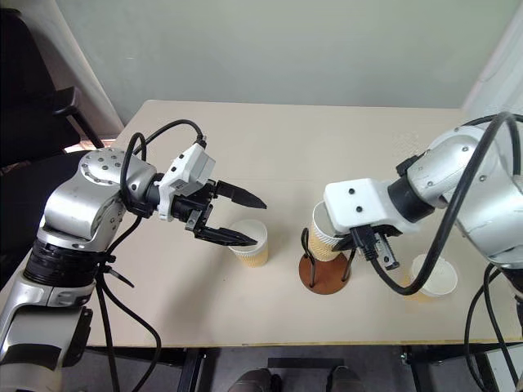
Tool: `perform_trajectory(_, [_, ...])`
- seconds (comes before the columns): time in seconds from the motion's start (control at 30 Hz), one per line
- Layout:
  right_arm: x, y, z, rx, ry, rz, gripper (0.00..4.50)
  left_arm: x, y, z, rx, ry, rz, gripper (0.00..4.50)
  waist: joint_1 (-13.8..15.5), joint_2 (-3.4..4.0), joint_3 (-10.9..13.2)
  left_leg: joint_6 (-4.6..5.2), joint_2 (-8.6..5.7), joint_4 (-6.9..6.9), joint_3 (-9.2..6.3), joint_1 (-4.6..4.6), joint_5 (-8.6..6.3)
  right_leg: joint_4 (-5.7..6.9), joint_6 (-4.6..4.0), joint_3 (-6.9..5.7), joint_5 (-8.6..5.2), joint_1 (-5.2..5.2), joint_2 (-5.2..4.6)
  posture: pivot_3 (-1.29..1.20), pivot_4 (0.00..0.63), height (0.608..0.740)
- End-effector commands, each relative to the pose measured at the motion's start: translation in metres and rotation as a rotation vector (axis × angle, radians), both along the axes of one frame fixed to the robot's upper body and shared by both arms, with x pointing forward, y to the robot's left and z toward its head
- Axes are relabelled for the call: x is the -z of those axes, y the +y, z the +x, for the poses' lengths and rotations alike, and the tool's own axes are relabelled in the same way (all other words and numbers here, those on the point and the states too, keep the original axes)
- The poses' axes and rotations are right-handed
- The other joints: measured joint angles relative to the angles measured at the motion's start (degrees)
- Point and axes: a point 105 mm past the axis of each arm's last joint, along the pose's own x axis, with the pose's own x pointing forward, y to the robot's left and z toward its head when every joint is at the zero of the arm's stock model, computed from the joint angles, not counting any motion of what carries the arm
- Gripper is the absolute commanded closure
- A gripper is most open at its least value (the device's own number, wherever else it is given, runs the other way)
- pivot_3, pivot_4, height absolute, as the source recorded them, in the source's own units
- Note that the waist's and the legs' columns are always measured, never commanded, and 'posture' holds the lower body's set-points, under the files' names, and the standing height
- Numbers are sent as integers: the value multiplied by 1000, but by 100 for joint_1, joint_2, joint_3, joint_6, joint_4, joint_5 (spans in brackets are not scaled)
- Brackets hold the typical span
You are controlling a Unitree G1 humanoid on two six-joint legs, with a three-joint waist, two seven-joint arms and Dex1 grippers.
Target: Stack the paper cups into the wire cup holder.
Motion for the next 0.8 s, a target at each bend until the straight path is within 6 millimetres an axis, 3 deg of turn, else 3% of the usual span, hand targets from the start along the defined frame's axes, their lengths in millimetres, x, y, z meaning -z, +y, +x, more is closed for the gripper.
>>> perform_trajectory(0.03, [0, 3, 5, -3, -67, -5, 3879, -2, 3, -5, 9, -39, 14, 785, -4, 0, 0, 0, 0, 0, 0, 1, 0, 0, 0, 0, 0, 1, 0, 0, 150, 740])
perform_trajectory(0.1, [-2, 3, 10, 20, -91, 16, 3274, 3, 7, -6, 8, -40, 42, 785, -10, 0, 0, 0, 0, 1, 0, 1, 0, 1, 0, 0, 0, 1, 0, 0, 150, 740])
perform_trajectory(0.2, [-21, -1, 23, 124, -128, 132, 2322, 15, 25, -14, 15, -58, 168, 785, -25, 0, 0, 0, 2, 1, 0, 1, 0, 0, -1, 0, 1, -1, 1, 0, 150, 740])
perform_trajectory(0.37, [-56, -15, 22, 257, -90, 346, 2322, 23, 49, -23, 30, -111, 333, 785, -23, 0, 0, 0, 1, -5, -2, -2, 0, -4, -3, 0, 0, -4, 2, 0, 150, 740])
perform_trajectory(0.47, [-64, -22, 18, 297, -79, 398, 2322, 29, 54, -24, 42, -135, 390, 785, -13, 0, 0, 1, -1, -7, -4, -4, -1, -8, -7, 0, -3, -3, 2, 0, 150, 740])
perform_trajectory(0.63, [-75, -23, 5, 314, -48, 492, 2322, 45, 45, -16, 64, -161, 414, 785, -12, 0, 0, 0, -1, -5, -2, -3, 0, 1, -14, 1, -7, -4, 1, 0, 150, 740])
perform_trajectory(0.8, [-70, -25, -9, 330, -1, 519, 2322, 56, 40, -5, 78, -193, 442, 785, -19, 0, 0, -5, 1, -6, -1, -1, 3, 12, -17, 0, -8, -9, 1, 0, 150, 740])
